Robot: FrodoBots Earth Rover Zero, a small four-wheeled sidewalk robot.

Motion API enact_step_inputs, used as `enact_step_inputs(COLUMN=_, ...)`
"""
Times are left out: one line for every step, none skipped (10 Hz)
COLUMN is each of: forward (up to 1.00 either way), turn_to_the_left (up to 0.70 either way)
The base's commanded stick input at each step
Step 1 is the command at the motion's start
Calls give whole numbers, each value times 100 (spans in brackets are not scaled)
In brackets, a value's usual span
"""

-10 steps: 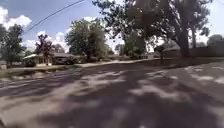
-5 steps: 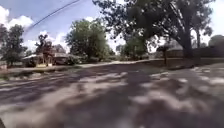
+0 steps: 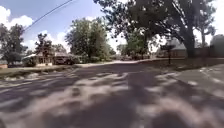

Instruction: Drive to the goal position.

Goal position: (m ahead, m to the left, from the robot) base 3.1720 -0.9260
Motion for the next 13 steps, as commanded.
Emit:
enact_step_inputs(forward=70, turn_to_the_left=-11)
enact_step_inputs(forward=70, turn_to_the_left=-26)
enact_step_inputs(forward=70, turn_to_the_left=-35)
enact_step_inputs(forward=70, turn_to_the_left=-35)
enact_step_inputs(forward=70, turn_to_the_left=-35)
enact_step_inputs(forward=70, turn_to_the_left=-35)
enact_step_inputs(forward=70, turn_to_the_left=-35)
enact_step_inputs(forward=70, turn_to_the_left=-3)
enact_step_inputs(forward=70, turn_to_the_left=0)
enact_step_inputs(forward=70, turn_to_the_left=0)
enact_step_inputs(forward=70, turn_to_the_left=0)
enact_step_inputs(forward=70, turn_to_the_left=0)
enact_step_inputs(forward=70, turn_to_the_left=0)
